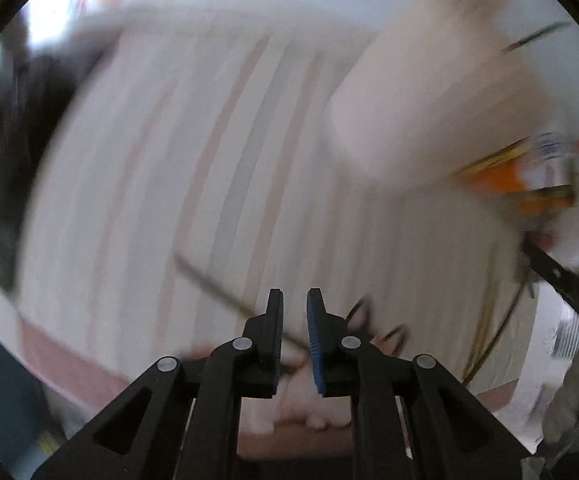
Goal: Organize utensils
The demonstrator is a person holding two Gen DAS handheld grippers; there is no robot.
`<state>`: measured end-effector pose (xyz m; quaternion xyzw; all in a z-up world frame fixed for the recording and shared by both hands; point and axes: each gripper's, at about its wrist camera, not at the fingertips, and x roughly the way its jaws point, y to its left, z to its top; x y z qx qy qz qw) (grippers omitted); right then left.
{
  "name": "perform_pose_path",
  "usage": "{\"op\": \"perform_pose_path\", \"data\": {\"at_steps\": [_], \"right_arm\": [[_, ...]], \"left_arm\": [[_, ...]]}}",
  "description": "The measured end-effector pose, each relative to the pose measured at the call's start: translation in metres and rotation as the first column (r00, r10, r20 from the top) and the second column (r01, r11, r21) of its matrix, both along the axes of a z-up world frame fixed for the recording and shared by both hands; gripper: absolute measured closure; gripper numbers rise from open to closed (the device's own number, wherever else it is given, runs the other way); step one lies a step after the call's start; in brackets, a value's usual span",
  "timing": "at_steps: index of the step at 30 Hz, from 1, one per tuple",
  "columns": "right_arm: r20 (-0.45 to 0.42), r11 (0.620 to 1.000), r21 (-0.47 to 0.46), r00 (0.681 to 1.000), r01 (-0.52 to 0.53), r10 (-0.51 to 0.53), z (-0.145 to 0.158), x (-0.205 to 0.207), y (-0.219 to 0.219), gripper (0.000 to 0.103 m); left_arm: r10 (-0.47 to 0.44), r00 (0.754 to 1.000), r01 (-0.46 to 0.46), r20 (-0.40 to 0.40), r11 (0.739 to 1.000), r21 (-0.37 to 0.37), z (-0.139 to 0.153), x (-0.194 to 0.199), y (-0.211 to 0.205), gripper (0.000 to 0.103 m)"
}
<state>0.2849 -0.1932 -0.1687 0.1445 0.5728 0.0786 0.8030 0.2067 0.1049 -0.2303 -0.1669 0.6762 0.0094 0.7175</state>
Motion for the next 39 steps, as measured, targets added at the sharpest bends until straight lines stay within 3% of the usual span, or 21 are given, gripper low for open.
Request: {"op": "perform_pose_path", "data": {"at_steps": [3,5,7,12,13,16,18,20,21,24,26,28,32,33,35,36,39], "right_arm": [[-0.106,0.999,-0.037,0.994,0.019,-0.023,-0.051,-0.019,-0.005,0.097],[-0.144,0.998,-0.061,0.989,0.029,-0.037,-0.074,-0.027,-0.006,0.097],[-0.177,0.997,-0.073,0.983,0.036,-0.048,-0.093,-0.034,-0.005,0.097],[-0.209,0.993,-0.118,0.977,0.018,-0.043,-0.117,-0.041,0.003,0.097],[-0.211,0.993,-0.121,0.977,0.015,-0.040,-0.119,-0.043,0.007,0.097],[-0.216,0.991,-0.135,0.976,-0.003,-0.026,-0.123,-0.047,0.015,0.097],[-0.223,0.991,-0.134,0.975,-0.011,-0.019,-0.124,-0.048,0.020,0.097],[-0.232,0.990,-0.140,0.973,-0.023,-0.010,-0.129,-0.050,0.022,0.097],[-0.238,0.990,-0.140,0.971,-0.025,-0.009,-0.131,-0.049,0.020,0.097],[-0.245,0.992,-0.126,0.969,-0.014,-0.018,-0.129,-0.050,0.017,0.097],[-0.244,0.993,-0.118,0.969,-0.005,-0.024,-0.127,-0.052,0.014,0.097],[-0.242,0.994,-0.109,0.970,0.008,-0.034,-0.126,-0.055,0.011,0.097],[-0.244,0.995,-0.102,0.969,0.020,-0.045,-0.131,-0.056,0.009,0.097],[-0.245,0.994,-0.104,0.969,0.019,-0.044,-0.132,-0.057,0.008,0.097],[-0.247,0.994,-0.112,0.968,0.012,-0.039,-0.132,-0.060,0.008,0.097],[-0.249,0.993,-0.116,0.968,0.008,-0.037,-0.133,-0.061,0.009,0.097],[-0.255,0.991,-0.131,0.966,-0.004,-0.030,-0.138,-0.066,0.011,0.097]], "left_arm": [[0.166,0.975,-0.175,-0.147,0.983,-0.054,-0.058,-0.017,0.017,0.092],[0.196,0.967,-0.207,-0.164,0.977,-0.055,-0.074,-0.018,0.018,0.092],[0.217,0.964,-0.219,-0.151,0.976,0.005,-0.080,-0.018,0.017,0.094],[0.066,0.996,-0.058,-0.067,0.992,0.116,-0.082,-0.002,-0.008,0.103],[-0.010,0.999,0.017,-0.053,0.990,0.138,-0.083,0.003,-0.019,0.103],[-0.217,0.976,0.219,-0.031,0.953,0.211,-0.082,0.011,-0.049,0.103],[-0.249,0.968,0.250,-0.029,0.948,0.198,-0.084,0.015,-0.055,0.103],[-0.207,0.977,0.214,-0.058,0.965,0.152,-0.084,0.016,-0.049,0.103],[-0.150,0.987,0.153,-0.050,0.985,0.084,-0.080,0.014,-0.039,0.101],[0.003,0.996,-0.004,-0.089,1.000,-0.018,-0.072,-0.002,-0.010,0.097],[0.072,0.989,-0.080,-0.126,0.995,-0.065,-0.074,-0.016,0.004,0.089],[0.143,0.975,-0.158,-0.168,0.984,-0.083,-0.081,-0.034,0.016,0.074],[0.214,0.952,-0.239,-0.220,0.967,-0.090,-0.101,-0.041,0.018,0.073],[0.230,0.955,-0.246,-0.187,0.967,-0.069,-0.100,-0.040,0.017,0.074],[0.199,0.970,-0.203,-0.141,0.979,-0.012,-0.098,-0.038,0.007,0.079],[0.140,0.985,-0.137,-0.101,0.990,0.040,-0.097,-0.031,-0.003,0.095],[-0.001,0.999,0.006,-0.047,0.995,0.095,-0.094,-0.020,-0.024,0.094]]}}
